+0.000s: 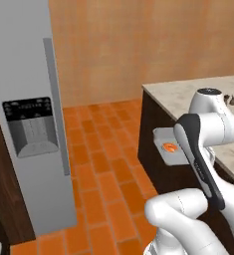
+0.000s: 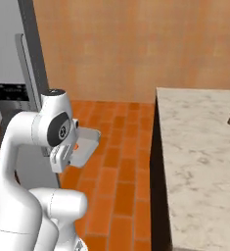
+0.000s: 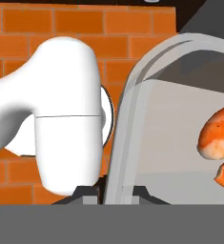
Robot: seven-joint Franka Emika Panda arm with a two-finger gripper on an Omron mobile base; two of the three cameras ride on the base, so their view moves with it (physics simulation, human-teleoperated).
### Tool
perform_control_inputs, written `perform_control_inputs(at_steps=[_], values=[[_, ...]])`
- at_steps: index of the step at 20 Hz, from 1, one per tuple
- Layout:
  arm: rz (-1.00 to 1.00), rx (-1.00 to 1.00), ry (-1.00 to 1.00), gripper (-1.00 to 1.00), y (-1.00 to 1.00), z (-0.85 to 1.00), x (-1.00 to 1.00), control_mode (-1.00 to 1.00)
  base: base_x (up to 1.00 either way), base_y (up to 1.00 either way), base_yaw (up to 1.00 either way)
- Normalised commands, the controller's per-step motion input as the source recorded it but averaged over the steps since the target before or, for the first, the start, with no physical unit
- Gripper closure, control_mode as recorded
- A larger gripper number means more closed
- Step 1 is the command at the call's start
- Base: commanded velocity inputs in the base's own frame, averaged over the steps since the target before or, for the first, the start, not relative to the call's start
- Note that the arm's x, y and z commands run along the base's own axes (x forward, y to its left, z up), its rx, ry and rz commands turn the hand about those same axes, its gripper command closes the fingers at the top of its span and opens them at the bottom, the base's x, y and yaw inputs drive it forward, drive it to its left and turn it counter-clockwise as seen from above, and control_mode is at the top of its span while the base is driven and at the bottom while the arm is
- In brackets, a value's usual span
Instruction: Take the meat container that has the shrimp and place it on the second highest rack of the freezer. Then take the vegetable container that has the corn and cucumber and place it on the highest rack of the freezer.
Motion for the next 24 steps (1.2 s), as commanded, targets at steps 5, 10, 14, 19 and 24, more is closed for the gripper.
perform_control_inputs(at_steps=[5,10,14,19,24], values=[[0.0,0.0,0.0,1.0,0.0,0.0,0.0,1.0,0.7,-0.16,0.18],[0.0,0.0,0.0,1.0,0.0,0.0,0.0,1.0,0.87,-0.14,0.16],[0.0,0.0,0.0,1.0,0.0,0.0,0.0,1.0,0.98,-0.36,0.11],[0.0,0.0,0.0,1.0,0.0,0.0,0.0,1.0,1.0,-0.49,0.14],[0.0,0.0,0.0,1.0,0.0,0.0,0.0,1.0,1.0,-0.42,0.15]])
